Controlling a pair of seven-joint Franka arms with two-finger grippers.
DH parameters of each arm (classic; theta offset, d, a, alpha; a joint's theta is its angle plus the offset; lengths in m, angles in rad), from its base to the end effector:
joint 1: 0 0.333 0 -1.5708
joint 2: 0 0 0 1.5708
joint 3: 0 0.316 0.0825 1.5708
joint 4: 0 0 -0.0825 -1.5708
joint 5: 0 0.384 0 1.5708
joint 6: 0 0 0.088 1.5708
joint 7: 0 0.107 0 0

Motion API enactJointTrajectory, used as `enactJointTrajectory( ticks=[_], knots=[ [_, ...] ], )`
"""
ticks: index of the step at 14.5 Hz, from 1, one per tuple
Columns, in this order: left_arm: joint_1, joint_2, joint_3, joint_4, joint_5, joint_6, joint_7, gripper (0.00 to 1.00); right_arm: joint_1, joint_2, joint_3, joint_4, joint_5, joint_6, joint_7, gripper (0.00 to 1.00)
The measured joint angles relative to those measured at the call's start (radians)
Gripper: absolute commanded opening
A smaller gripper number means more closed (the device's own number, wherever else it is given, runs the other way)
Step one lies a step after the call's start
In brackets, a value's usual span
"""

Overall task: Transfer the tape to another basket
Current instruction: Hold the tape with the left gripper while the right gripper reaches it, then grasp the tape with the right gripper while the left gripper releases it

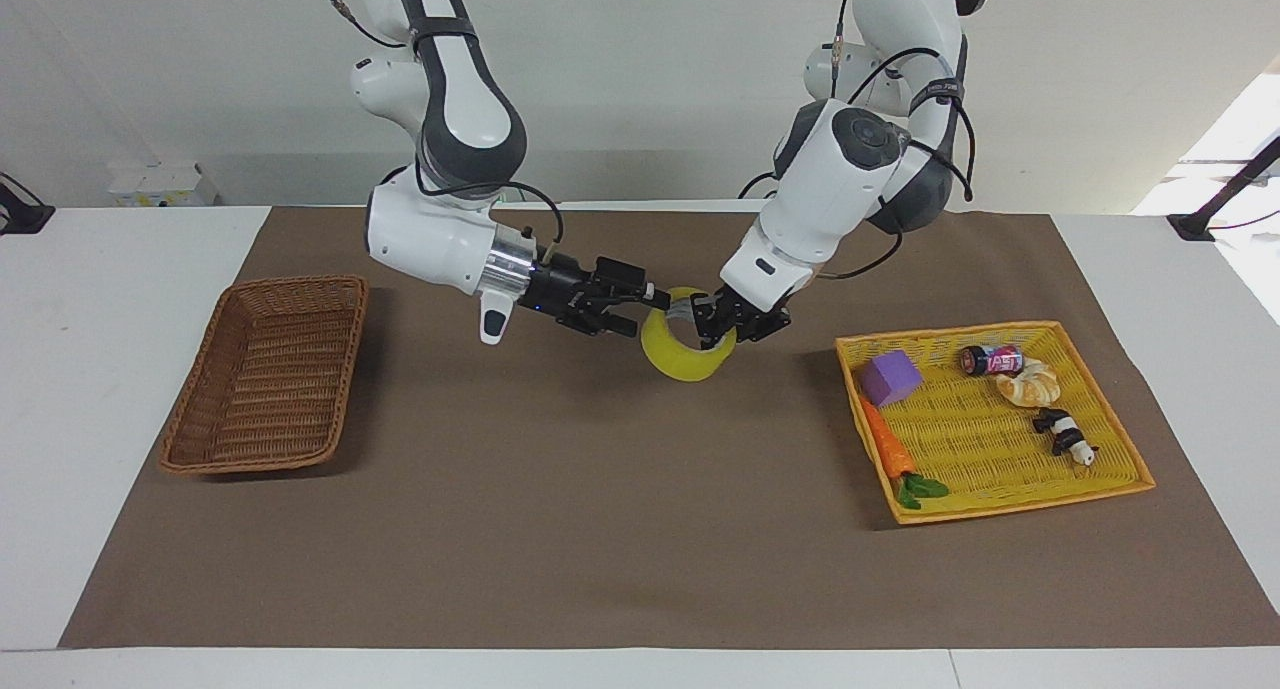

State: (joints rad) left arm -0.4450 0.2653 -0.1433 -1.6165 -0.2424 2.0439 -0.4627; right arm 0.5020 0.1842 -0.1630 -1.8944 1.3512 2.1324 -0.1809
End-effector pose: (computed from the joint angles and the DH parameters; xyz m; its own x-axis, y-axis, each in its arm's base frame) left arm 0.5447 -0.3683 0.4896 0.9997 -0.0223 0.0134 -0.0253 -0.9528 0.3027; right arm 0.5731 0.2526 0.4418 0.9781 -0.1577 -0.1355 -0.1909 -0.4227 -0.8860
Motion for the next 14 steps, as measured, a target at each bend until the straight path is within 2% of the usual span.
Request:
enactJointTrajectory(
  ticks=[2, 3, 4, 6, 8, 12, 13, 14],
  knots=[
    [0.0, 0.0, 0.0, 0.0, 0.0, 0.0, 0.0, 0.0, -0.001, 0.0, 0.0, -0.001, 0.0, 0.001, 0.0, 0.62],
    [0.0, 0.0, 0.0, 0.0, 0.0, 0.0, 0.0, 0.0, -0.001, 0.0, 0.0, -0.002, 0.0, 0.001, 0.0, 0.43],
    [0.0, 0.0, 0.0, 0.0, 0.0, 0.0, 0.0, 0.0, -0.002, 0.0, 0.0, -0.002, 0.0, 0.001, 0.0, 0.19],
    [0.0, 0.0, 0.001, 0.0, 0.0, 0.0, 0.0, 0.0, -0.002, 0.0, -0.001, -0.004, -0.001, 0.004, 0.0, 0.03],
    [0.0, -0.001, 0.002, -0.001, 0.0, -0.001, 0.0, 0.0, -0.001, 0.0, -0.001, -0.004, 0.001, 0.004, -0.012, 0.0],
    [0.0, -0.001, 0.002, -0.001, 0.0, -0.001, 0.0, 0.0, -0.001, 0.0, -0.001, -0.005, 0.001, 0.004, -0.012, 0.0],
    [0.0, -0.001, 0.002, -0.001, 0.0, -0.001, 0.0, 0.08, -0.001, 0.0, -0.001, -0.005, 0.001, 0.004, -0.012, 0.0],
    [0.0, -0.001, 0.002, -0.001, 0.0, -0.001, 0.0, 0.48, -0.001, 0.0, -0.001, -0.005, 0.001, 0.004, -0.012, 0.0]
  ],
)
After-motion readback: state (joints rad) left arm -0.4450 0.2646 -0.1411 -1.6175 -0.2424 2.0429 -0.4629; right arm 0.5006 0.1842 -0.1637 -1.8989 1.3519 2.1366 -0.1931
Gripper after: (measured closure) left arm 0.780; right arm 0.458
